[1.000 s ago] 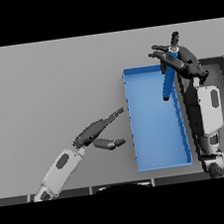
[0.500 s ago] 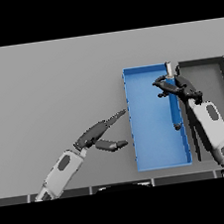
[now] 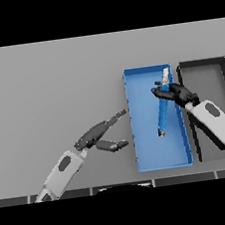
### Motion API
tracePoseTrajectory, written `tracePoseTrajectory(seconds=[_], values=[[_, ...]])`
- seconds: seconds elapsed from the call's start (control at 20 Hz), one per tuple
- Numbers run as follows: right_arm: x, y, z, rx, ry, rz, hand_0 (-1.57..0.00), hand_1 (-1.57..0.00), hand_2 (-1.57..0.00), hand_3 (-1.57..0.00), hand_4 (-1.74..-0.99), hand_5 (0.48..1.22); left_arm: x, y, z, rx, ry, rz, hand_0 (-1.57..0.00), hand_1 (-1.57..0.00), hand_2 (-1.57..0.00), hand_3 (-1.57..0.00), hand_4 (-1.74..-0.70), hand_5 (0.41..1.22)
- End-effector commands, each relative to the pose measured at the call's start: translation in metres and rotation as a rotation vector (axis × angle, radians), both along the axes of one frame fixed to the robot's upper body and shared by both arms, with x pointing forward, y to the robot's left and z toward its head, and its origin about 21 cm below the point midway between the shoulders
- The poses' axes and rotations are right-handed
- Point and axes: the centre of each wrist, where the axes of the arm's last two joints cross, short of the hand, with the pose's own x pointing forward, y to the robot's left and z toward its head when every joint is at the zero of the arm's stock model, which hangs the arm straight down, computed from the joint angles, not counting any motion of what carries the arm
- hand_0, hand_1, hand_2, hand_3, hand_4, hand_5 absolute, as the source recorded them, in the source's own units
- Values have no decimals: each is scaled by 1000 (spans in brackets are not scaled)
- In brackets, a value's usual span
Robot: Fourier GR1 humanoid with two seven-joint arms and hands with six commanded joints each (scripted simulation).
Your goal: Pick up the blue pipe and place it into the blue bin.
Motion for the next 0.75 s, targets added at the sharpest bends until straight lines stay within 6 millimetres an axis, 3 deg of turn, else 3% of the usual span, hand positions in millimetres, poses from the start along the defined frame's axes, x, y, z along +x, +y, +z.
tracePoseTrajectory(seconds=[0.0,0.35,0.7], values=[[-1,-2,1,-25,5,17,-157,-148,-142,-86,-1196,933,-1,2,0,-7,-4,-7,1,1,1,1,-831,473],[-2,2,1,-52,-4,15,-40,-30,-29,-17,-1182,795,-4,3,0,2,-8,-8,1,1,1,1,-828,472],[-2,4,0,-53,-20,34,-20,-15,-14,-8,-1186,769,-1,6,6,9,-21,-3,1,1,1,1,-826,474]])
